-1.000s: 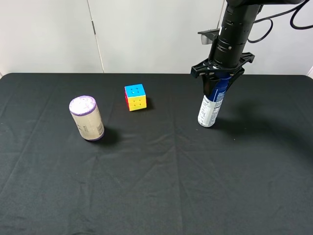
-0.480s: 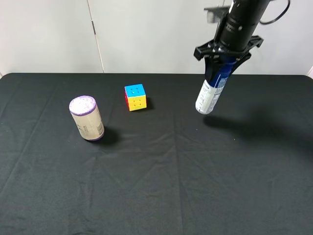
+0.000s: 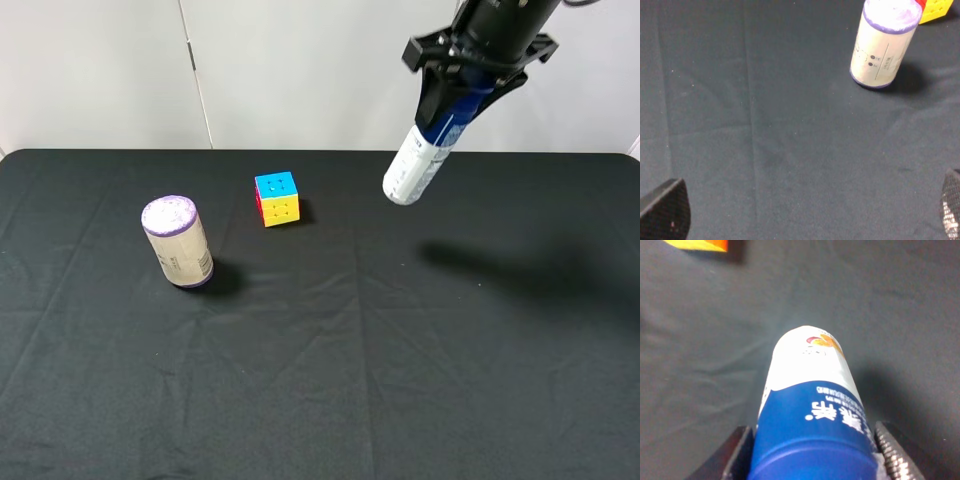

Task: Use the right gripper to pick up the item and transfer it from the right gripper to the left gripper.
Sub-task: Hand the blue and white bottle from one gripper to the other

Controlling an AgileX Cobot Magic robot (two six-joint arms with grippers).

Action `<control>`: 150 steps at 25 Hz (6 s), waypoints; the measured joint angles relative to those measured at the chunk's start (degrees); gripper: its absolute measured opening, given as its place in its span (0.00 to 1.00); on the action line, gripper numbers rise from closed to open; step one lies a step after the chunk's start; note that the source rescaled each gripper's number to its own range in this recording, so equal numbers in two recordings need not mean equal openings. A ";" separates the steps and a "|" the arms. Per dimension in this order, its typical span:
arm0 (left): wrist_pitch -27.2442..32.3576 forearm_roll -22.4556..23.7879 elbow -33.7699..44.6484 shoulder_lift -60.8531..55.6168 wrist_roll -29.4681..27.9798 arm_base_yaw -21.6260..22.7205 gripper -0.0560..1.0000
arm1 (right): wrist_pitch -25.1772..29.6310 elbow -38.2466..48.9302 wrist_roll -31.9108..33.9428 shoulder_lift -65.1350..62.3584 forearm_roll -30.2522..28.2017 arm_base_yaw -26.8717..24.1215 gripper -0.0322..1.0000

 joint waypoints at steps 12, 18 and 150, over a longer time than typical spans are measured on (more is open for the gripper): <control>0.00 0.00 0.00 0.00 0.00 0.00 1.00 | 0.59 6.00 -5.47 -12.23 7.13 0.00 0.03; 0.00 0.00 0.00 0.00 0.00 0.00 1.00 | 0.80 10.55 -9.72 -17.53 10.23 0.00 0.03; -47.77 1.78 -27.37 81.49 22.68 -49.45 0.96 | 0.02 19.82 -46.24 -17.46 36.09 0.00 0.03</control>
